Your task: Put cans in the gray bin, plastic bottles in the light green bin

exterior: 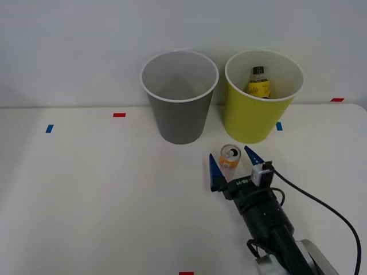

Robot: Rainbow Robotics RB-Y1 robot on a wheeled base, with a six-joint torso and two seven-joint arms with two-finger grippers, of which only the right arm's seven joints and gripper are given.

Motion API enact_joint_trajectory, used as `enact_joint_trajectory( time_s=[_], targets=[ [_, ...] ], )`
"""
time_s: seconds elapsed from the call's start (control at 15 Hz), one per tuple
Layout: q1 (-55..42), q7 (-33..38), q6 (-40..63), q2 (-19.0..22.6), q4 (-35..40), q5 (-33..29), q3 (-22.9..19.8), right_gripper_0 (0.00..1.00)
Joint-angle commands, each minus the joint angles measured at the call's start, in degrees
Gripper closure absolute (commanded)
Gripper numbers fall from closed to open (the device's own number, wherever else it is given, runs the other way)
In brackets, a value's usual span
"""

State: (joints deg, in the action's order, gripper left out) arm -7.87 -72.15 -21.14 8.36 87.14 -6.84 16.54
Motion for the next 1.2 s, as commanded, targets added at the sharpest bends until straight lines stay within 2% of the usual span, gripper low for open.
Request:
enact_joint_trajectory(
  time_s=[0.07, 0.4, 0.47, 0.6, 0.67, 0.8, 1.2],
  targets=[
    [0.2, 0.1, 0.3, -0.1, 0.0, 0.0, 0.2, 0.00],
    [0.2, -0.5, 0.5, -0.1, 0.0, -0.1, 0.4, 0.00],
    [0.2, -1.0, 0.5, 0.0, 0.0, -0.3, 0.4, 0.14],
    [0.2, -1.3, 0.4, -0.1, 0.0, -0.2, 0.5, 0.74],
    [0.3, -1.5, 0.5, 0.0, 0.0, -0.3, 0.5, 0.85],
    [0.5, -1.6, 0.4, 0.1, 0.0, -0.2, 0.5, 0.91],
    [0.7, -1.3, 0.4, 0.0, 0.0, -0.2, 0.5, 0.93]
  ],
)
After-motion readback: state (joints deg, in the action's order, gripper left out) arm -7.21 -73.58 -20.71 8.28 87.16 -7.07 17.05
